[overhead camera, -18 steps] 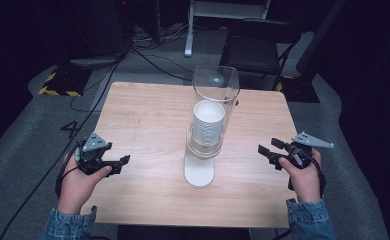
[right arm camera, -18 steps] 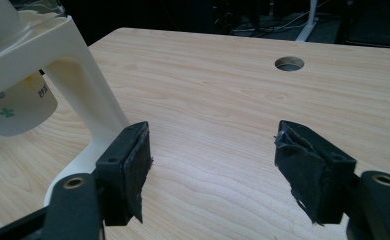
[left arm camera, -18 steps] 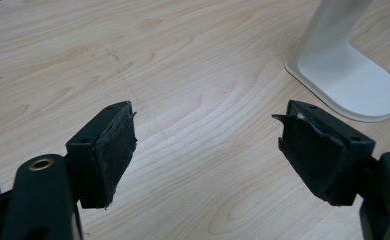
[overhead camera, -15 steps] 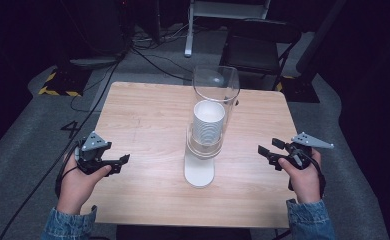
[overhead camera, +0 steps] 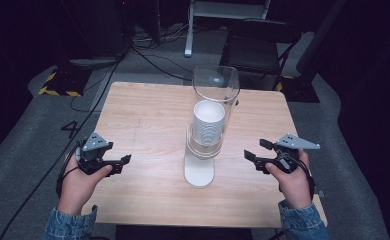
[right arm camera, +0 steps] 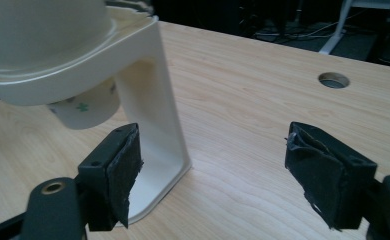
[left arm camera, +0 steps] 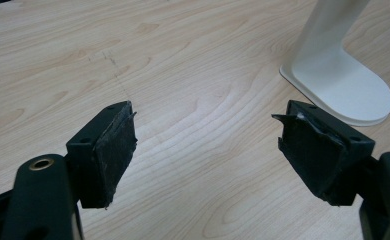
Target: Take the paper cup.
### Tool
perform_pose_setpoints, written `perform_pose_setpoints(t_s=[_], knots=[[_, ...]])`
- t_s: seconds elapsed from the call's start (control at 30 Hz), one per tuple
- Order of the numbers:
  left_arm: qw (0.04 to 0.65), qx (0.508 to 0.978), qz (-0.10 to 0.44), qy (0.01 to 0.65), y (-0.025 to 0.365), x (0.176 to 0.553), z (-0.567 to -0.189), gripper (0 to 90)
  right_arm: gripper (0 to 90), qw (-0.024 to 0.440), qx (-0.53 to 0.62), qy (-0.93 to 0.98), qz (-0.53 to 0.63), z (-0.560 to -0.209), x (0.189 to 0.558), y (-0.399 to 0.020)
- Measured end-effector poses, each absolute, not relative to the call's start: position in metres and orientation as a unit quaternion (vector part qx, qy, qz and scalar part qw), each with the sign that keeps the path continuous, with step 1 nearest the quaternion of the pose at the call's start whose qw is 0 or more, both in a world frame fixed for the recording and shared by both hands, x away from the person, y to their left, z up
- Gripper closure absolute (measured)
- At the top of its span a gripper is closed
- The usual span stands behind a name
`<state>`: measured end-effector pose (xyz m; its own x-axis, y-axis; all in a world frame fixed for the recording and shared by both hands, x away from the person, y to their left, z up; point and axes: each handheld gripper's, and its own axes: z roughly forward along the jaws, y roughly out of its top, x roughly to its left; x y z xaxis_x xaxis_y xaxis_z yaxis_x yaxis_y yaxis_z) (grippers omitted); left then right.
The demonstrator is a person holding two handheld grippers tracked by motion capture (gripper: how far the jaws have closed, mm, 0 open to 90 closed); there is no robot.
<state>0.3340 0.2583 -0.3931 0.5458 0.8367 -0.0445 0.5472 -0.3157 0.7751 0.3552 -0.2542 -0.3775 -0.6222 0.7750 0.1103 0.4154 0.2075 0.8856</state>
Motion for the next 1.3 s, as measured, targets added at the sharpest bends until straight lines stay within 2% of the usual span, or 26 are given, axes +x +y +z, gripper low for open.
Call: perform_pose_setpoints(t_s=[0.17, 0.27, 0.47, 0.87, 1.03, 1.07, 1.3], knots=[[0.387, 0.791, 0.184, 0.436, 0.257, 0.334, -0.394, 22.3, 22.5, 0.175, 0.374, 0.769, 0.489, -0.378, 0.353, -0.240], [0.387, 0.791, 0.184, 0.437, 0.257, 0.334, -0.394, 22.2, 21.8, 0.141, 0.352, 0.783, 0.493, -0.379, 0.350, -0.224], [0.386, 0.793, 0.177, 0.436, 0.256, 0.334, -0.396, 22.1, 19.5, 0.118, 0.325, 0.796, 0.496, -0.385, 0.352, -0.197], [0.382, 0.797, 0.172, 0.435, 0.255, 0.336, -0.399, 21.9, 16.3, 0.127, 0.297, 0.794, 0.516, -0.399, 0.359, -0.161], [0.383, 0.796, 0.173, 0.436, 0.254, 0.336, -0.399, 21.9, 18.6, 0.132, 0.309, 0.781, 0.526, -0.410, 0.367, -0.150], [0.382, 0.798, 0.171, 0.434, 0.254, 0.336, -0.400, 21.9, 22.2, 0.141, 0.306, 0.782, 0.525, -0.414, 0.370, -0.146], [0.382, 0.797, 0.170, 0.436, 0.255, 0.337, -0.401, 21.8, 25.5, 0.167, 0.285, 0.779, 0.533, -0.419, 0.375, -0.135]])
